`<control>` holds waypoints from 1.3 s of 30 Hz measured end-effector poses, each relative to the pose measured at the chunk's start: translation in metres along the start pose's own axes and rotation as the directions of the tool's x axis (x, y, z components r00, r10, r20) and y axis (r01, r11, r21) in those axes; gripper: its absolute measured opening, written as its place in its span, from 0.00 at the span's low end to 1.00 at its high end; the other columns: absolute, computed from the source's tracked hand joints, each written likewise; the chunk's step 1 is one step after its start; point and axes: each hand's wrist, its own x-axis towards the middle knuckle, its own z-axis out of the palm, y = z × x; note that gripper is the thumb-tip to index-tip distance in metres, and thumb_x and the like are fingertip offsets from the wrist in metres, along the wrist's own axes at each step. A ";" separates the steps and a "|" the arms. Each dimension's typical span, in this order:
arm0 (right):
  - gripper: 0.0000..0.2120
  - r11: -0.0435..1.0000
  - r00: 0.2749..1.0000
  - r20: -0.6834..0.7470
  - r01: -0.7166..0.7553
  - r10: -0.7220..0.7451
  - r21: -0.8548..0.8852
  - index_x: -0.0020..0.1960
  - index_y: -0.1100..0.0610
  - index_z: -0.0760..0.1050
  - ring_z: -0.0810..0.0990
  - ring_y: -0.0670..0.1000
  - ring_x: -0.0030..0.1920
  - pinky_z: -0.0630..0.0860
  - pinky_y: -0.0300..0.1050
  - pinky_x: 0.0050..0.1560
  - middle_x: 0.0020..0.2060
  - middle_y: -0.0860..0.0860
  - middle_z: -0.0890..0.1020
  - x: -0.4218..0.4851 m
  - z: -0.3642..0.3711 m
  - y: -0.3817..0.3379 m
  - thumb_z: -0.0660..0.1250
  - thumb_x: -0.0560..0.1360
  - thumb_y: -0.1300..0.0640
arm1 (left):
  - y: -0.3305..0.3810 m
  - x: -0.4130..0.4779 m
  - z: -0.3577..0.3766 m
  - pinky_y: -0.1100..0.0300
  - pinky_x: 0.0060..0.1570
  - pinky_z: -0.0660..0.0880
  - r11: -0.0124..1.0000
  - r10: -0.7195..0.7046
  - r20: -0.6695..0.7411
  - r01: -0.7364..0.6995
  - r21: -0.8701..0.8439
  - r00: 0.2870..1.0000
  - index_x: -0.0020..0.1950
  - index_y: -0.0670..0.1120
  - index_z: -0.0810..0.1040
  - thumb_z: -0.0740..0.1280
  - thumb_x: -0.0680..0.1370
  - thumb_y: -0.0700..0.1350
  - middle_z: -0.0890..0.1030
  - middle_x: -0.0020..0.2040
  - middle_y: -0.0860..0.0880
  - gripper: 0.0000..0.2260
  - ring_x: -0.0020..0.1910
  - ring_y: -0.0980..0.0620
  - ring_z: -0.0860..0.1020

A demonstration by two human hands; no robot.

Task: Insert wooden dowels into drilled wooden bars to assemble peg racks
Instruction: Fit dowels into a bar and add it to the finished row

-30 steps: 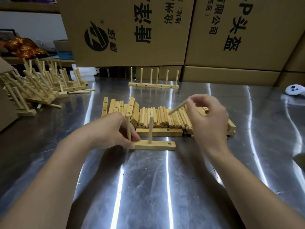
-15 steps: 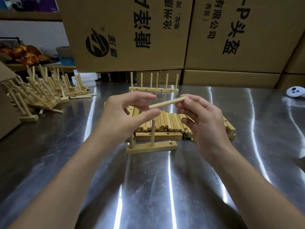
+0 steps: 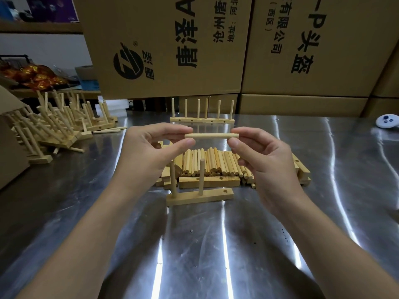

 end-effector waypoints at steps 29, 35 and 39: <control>0.03 0.692 0.955 0.291 0.241 -0.046 -0.681 0.47 0.47 0.83 0.87 0.44 0.44 0.84 0.49 0.48 0.40 0.42 0.87 0.008 -0.025 0.011 0.74 0.78 0.55 | 0.001 -0.004 0.015 0.59 0.44 0.78 0.975 -0.074 0.291 0.007 0.224 0.954 0.58 0.59 0.87 0.80 0.75 0.52 0.87 0.48 0.60 0.12 0.51 0.58 0.85; 0.04 0.664 0.953 0.304 0.231 -0.005 -0.711 0.47 0.46 0.83 0.86 0.40 0.43 0.82 0.39 0.47 0.39 0.38 0.86 0.006 -0.026 0.015 0.73 0.78 0.55 | -0.005 -0.006 0.021 0.60 0.49 0.80 0.973 -0.085 0.296 0.015 0.231 0.951 0.53 0.55 0.89 0.80 0.75 0.45 0.86 0.44 0.60 0.09 0.48 0.58 0.85; 0.04 0.636 0.951 0.308 0.233 0.008 -0.736 0.47 0.46 0.82 0.86 0.39 0.42 0.81 0.34 0.45 0.39 0.37 0.86 0.006 -0.025 0.015 0.73 0.79 0.54 | -0.004 -0.006 0.021 0.58 0.51 0.81 0.973 -0.081 0.304 0.009 0.229 0.949 0.54 0.55 0.89 0.79 0.76 0.44 0.87 0.45 0.59 0.09 0.49 0.58 0.85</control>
